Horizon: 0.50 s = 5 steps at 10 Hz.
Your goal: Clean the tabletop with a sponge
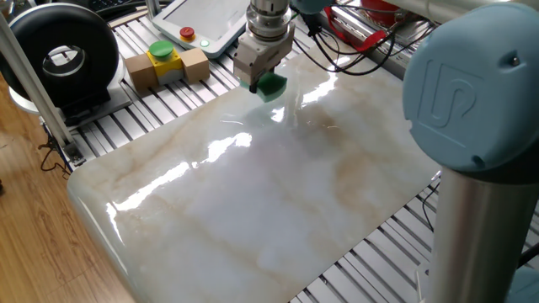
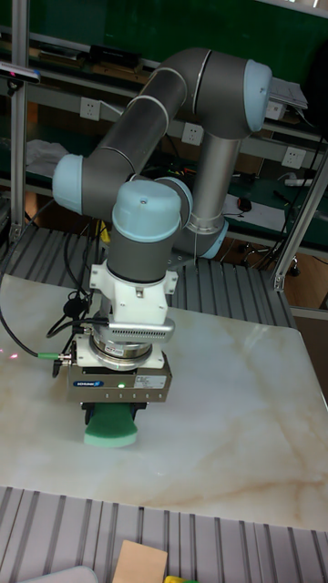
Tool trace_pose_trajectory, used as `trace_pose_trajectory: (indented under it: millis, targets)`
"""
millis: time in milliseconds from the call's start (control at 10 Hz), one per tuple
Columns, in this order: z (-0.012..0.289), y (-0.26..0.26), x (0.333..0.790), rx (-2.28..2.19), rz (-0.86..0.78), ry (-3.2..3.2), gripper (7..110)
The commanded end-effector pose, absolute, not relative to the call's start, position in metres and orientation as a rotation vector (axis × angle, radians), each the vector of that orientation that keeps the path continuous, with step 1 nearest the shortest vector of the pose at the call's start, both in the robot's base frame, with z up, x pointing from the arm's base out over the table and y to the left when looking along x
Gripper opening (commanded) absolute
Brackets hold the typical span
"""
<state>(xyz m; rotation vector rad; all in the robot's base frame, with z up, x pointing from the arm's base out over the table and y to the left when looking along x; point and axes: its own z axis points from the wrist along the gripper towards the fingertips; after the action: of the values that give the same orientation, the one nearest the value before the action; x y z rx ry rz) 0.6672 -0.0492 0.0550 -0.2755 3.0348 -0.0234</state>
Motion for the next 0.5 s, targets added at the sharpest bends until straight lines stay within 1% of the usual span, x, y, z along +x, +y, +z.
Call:
trace_pose_trajectory:
  millis: [0,200,400]
  targets:
    - [0.0577,-0.0589,0.6672,-0.298,-0.052,3.035,7]
    - [0.0588,-0.0628,0.6633,-0.335,-0.076,3.044,7]
    - [0.0585,-0.0599,0.6618,-0.335,-0.056,3.049,7]
